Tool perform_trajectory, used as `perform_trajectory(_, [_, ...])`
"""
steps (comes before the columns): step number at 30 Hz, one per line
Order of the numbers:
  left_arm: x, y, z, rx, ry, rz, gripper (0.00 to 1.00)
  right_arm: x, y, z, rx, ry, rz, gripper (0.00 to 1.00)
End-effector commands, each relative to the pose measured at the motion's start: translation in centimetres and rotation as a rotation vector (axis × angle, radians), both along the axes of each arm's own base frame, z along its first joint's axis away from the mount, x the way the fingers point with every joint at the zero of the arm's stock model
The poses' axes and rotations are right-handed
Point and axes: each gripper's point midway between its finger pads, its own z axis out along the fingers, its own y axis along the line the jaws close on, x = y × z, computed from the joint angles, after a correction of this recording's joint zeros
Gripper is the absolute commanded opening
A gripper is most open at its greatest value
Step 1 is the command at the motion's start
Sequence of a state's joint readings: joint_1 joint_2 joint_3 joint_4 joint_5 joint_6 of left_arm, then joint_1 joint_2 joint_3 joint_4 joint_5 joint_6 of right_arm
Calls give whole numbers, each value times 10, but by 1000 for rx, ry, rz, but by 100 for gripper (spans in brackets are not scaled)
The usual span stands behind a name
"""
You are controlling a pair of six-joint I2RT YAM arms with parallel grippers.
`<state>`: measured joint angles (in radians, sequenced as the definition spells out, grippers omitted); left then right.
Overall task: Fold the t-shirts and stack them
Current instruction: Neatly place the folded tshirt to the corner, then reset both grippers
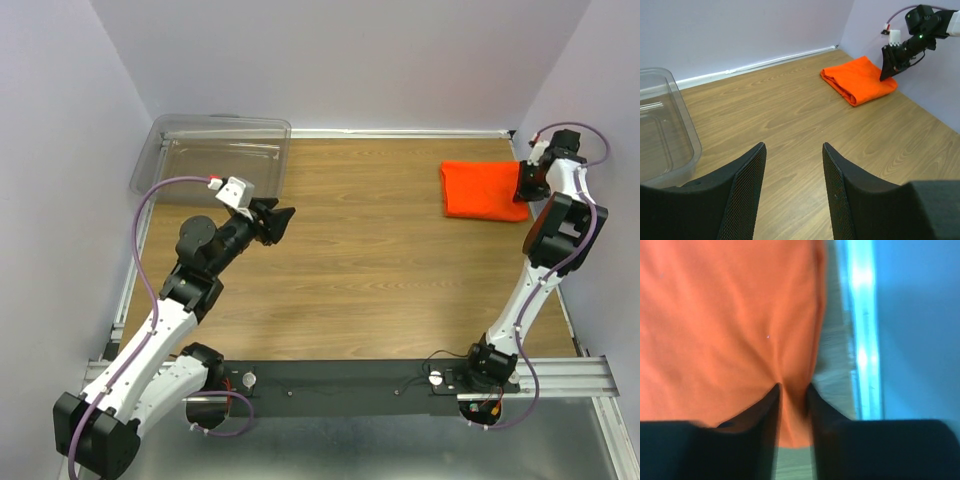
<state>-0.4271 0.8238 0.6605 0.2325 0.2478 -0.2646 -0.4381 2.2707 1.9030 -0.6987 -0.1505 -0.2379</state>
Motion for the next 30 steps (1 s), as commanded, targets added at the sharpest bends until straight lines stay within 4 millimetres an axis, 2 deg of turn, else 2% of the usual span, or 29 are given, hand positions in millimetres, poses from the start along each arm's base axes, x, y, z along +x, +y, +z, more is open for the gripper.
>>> perform_trajectory(1, [-8,0,0,-6,2,-13,57,-3,-32,12,-143,30,-4,42])
perform_trajectory(2, [-7,0,-1,-5,4,-11,57,-3,-31,16,-141,23,3,50])
perform_trajectory(3, [-7,0,-1,-3,5,-11,57,-2,-28,20,-133,9,19,63])
perform_trajectory(5, [-7,1,0,1,1,-8,57,-2,-27,31,-154,-5,42,68])
perform_trajectory(10, [0,12,7,10,-16,64,58,-7,-24,63,-207,-46,100,69])
perform_trajectory(11, [2,15,6,16,-9,87,60,-9,-21,82,-223,-76,115,71])
perform_trajectory(13, [11,29,8,24,-12,178,65,-18,-5,84,-206,-81,187,75])
perform_trajectory(14, [14,36,8,20,-11,218,74,-20,8,92,-201,-99,228,78])
perform_trajectory(15, [20,47,7,5,2,295,78,-34,26,96,-179,-111,290,82])
perform_trajectory(17, [23,56,6,-9,12,345,91,-44,60,105,-122,-161,392,88])
perform_trajectory(18, [23,60,6,-11,15,366,93,-52,72,108,-98,-181,428,88])
perform_trajectory(19, [25,68,8,-20,14,407,94,-71,87,115,-82,-211,459,90])
perform_trajectory(20, [26,73,8,-20,17,431,97,-78,95,118,-66,-236,469,93])
perform_trajectory(21, [26,85,9,-24,24,485,98,-80,100,152,-106,-349,446,100])
perform_trajectory(22, [28,97,9,-22,26,532,98,-94,105,133,-89,-335,418,100])
perform_trajectory(23, [28,107,3,-6,45,571,98,-90,97,151,-165,-419,373,100])
perform_trajectory(25, [27,132,2,12,56,686,98,-100,93,160,-182,-486,260,100])
perform_trajectory(26, [27,146,-1,24,71,737,98,-108,89,186,-227,-569,185,100])
perform_trajectory(27, [26,154,-5,50,93,765,98,-113,78,181,-254,-585,97,100])
perform_trajectory(30, [19,167,-6,103,82,785,98,-134,70,193,-218,-637,-75,100])
